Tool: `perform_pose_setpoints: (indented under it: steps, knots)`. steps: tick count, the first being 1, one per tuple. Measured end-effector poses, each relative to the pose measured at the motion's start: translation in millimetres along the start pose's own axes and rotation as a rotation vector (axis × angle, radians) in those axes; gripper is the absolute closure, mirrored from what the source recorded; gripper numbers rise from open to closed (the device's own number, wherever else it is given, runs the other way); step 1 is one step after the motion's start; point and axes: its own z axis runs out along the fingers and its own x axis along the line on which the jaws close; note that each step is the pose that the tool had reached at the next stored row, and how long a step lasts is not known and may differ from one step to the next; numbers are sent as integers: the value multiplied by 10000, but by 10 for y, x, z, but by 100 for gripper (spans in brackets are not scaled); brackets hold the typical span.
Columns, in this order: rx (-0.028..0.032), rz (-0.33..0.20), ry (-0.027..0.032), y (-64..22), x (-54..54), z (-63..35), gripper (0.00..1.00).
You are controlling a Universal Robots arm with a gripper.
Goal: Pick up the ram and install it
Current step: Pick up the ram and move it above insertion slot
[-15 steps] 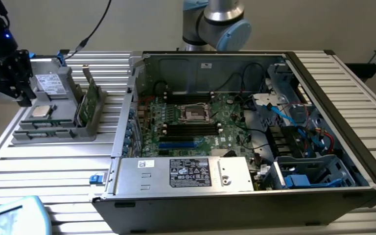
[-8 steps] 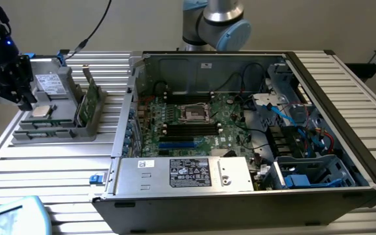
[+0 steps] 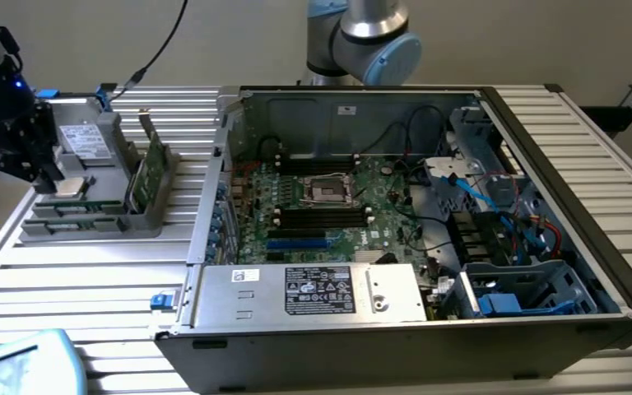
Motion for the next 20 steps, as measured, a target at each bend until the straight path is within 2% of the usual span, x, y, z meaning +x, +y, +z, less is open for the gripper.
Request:
perform_pose_setpoints:
  steps: [5,11,20]
  knots:
    - [-2,3,0,-11,-1,89,69]
    - [-1,2,0,-72,-1,198,69]
    - [-2,0,0,-81,-1,360,69]
